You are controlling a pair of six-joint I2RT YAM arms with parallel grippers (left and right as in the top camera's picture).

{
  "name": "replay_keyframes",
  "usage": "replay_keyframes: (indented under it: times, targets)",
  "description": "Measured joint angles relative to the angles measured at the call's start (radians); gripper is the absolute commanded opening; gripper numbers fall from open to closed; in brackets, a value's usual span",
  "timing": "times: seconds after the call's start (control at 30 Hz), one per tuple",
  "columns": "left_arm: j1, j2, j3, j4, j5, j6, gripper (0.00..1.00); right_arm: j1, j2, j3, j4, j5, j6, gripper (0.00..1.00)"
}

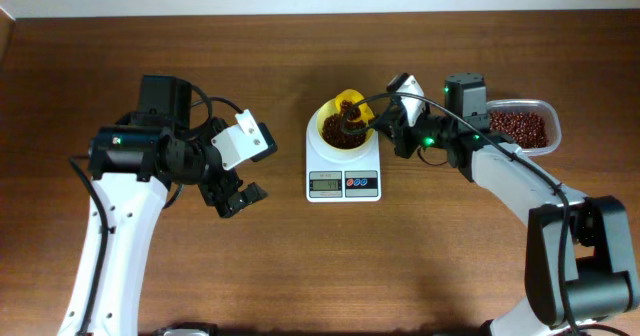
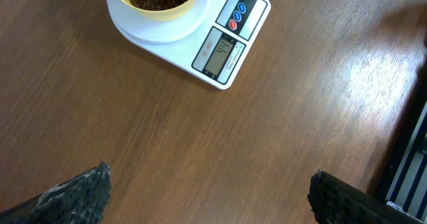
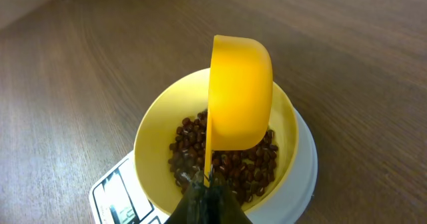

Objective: Scoop item into bowl and weigh 50g on scale
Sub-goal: 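Tip the scoop further over the bowl to empty remaining beans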

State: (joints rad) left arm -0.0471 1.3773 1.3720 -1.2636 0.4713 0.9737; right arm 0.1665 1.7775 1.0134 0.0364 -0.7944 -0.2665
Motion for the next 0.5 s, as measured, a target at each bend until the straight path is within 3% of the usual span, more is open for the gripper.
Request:
replay_keyframes:
  times: [0.5]
  targets:
    - [0.0, 0.0, 0.0, 0.0, 0.0, 0.0, 0.99, 0.019, -0.04, 0.002, -0.047, 0.029, -0.003, 0.04]
